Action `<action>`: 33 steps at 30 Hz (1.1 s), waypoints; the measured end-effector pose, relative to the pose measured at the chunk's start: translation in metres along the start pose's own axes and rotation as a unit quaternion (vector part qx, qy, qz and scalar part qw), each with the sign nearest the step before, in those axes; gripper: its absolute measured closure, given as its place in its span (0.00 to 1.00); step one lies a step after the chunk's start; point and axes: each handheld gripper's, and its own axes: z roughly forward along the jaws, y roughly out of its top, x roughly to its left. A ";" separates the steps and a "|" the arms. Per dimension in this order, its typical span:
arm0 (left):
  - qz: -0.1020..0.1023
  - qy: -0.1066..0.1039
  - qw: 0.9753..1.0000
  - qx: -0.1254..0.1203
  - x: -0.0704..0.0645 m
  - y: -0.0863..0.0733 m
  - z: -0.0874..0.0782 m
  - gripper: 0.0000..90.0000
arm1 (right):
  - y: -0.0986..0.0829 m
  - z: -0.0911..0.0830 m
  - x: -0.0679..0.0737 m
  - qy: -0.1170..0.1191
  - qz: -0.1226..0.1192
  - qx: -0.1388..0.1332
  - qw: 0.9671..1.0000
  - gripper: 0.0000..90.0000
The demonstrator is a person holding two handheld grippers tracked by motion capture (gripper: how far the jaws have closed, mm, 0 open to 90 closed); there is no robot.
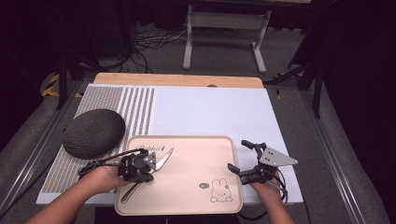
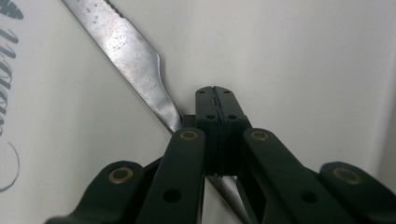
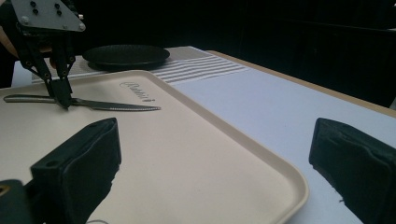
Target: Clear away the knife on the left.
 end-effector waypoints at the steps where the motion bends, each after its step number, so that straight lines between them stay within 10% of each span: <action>1: -0.005 0.001 1.000 -0.004 0.000 -0.001 0.000 1.00 | 0.000 0.000 0.000 0.000 0.000 0.000 1.000 0.03; 33: -0.048 0.019 0.999 0.003 0.006 -0.019 -0.005 1.00 | 0.000 0.001 0.001 0.002 0.000 0.002 1.000 0.03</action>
